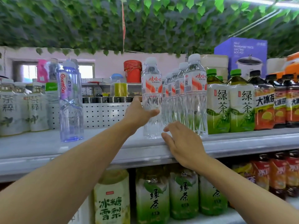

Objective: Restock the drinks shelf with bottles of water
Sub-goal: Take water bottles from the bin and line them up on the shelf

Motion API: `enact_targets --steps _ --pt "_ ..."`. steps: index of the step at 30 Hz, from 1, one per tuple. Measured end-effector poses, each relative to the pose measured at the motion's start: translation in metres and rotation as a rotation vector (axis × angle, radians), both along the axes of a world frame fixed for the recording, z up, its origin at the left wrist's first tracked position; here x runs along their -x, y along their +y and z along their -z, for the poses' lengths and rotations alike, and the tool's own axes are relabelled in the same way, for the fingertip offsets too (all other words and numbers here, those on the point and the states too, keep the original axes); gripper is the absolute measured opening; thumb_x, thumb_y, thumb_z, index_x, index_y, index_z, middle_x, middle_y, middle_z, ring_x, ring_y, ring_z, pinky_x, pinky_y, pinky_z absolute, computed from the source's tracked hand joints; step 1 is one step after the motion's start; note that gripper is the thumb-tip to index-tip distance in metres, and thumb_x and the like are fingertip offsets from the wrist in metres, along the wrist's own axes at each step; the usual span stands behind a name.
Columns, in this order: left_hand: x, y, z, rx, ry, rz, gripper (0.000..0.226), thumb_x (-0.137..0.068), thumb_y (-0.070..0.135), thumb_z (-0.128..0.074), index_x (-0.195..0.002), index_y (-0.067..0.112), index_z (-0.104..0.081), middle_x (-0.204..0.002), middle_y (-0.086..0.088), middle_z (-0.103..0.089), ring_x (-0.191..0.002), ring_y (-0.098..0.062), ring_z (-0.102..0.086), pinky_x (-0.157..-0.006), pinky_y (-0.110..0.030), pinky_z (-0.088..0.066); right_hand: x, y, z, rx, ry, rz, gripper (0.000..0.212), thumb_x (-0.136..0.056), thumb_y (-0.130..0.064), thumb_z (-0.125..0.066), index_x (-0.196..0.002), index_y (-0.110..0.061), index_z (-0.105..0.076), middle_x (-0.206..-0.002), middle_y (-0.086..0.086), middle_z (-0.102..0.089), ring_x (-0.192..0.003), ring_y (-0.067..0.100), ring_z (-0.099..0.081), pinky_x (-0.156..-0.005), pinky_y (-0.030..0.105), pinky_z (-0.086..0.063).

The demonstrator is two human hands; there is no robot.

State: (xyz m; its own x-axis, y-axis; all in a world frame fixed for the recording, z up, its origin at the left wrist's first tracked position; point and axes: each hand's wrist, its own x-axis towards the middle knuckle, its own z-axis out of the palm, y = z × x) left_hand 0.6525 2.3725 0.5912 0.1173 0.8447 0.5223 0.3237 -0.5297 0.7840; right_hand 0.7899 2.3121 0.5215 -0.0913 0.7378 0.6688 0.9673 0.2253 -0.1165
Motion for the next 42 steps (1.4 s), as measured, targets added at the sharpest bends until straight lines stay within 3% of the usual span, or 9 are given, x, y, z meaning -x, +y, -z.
enact_targets --steps 3,6,11,20,24,35,42 --pt "0.003 0.001 0.002 0.068 0.062 0.014 0.047 -0.078 0.017 -0.075 -0.112 0.021 -0.043 -0.107 -0.003 -0.06 -0.099 -0.022 -0.058 -0.071 -0.033 -0.051 0.001 0.003 0.004 -0.062 -0.034 0.0 0.068 -0.086 -0.058 -0.007 -0.118 -0.021 -0.054 -0.119 -0.003 -0.054 -0.105 0.015 -0.051 -0.081 0.03 -0.037" --pt "0.003 0.006 -0.003 0.117 0.101 0.061 0.028 -0.081 0.014 -0.072 -0.092 0.024 -0.049 -0.096 0.002 -0.059 -0.095 -0.02 -0.057 -0.068 -0.033 -0.049 -0.001 0.006 0.007 -0.115 -0.057 -0.012 0.07 -0.083 -0.062 -0.009 -0.111 -0.021 -0.058 -0.112 -0.004 -0.058 -0.098 0.015 -0.054 -0.078 0.032 -0.042" --pt "-0.002 0.031 -0.015 0.196 0.185 0.044 0.059 -0.077 0.012 -0.075 -0.129 0.015 -0.046 -0.124 -0.006 -0.056 -0.105 -0.025 -0.053 -0.076 -0.041 -0.048 -0.002 0.009 0.009 -0.138 -0.074 -0.009 0.061 -0.087 -0.061 -0.019 -0.105 -0.021 -0.061 -0.106 -0.003 -0.061 -0.094 0.015 -0.055 -0.074 0.032 -0.042" --pt "-0.021 0.095 -0.031 0.203 0.438 -0.065 0.059 -0.081 0.019 -0.072 -0.131 0.005 -0.044 -0.118 -0.016 -0.058 -0.093 -0.025 -0.06 -0.065 -0.027 -0.051 -0.003 0.017 0.013 -0.231 -0.088 -0.024 0.05 -0.09 -0.057 -0.026 -0.087 -0.021 -0.062 -0.088 -0.005 -0.061 -0.082 0.015 -0.053 -0.069 0.034 -0.045" --pt "-0.027 0.12 -0.036 0.216 0.509 -0.088 0.061 -0.082 0.02 -0.071 -0.131 0.001 -0.04 -0.116 -0.018 -0.059 -0.089 -0.023 -0.061 -0.072 -0.027 -0.052 -0.004 0.02 0.014 -0.271 -0.098 -0.021 0.049 -0.09 -0.056 -0.029 -0.084 -0.021 -0.062 -0.084 -0.004 -0.061 -0.078 0.016 -0.053 -0.065 0.033 -0.045" --pt "-0.041 0.165 -0.037 0.239 0.535 -0.121 0.064 -0.084 0.015 -0.069 -0.135 0.0 -0.035 -0.125 -0.023 -0.056 -0.104 -0.032 -0.062 -0.09 -0.039 -0.053 -0.003 0.022 0.016 -0.303 -0.097 -0.043 0.048 -0.09 -0.057 -0.027 -0.084 -0.023 -0.06 -0.08 -0.007 -0.057 -0.075 0.012 -0.048 -0.063 0.03 -0.04" --pt "-0.046 0.183 -0.035 0.212 0.531 -0.136 0.068 -0.087 0.013 -0.066 -0.141 0.004 -0.026 -0.124 -0.025 -0.053 -0.103 -0.033 -0.061 -0.08 -0.035 -0.053 -0.003 0.022 0.015 -0.297 -0.091 -0.035 0.048 -0.09 -0.058 -0.027 -0.082 -0.023 -0.059 -0.08 -0.006 -0.056 -0.073 0.013 -0.049 -0.06 0.032 -0.043"
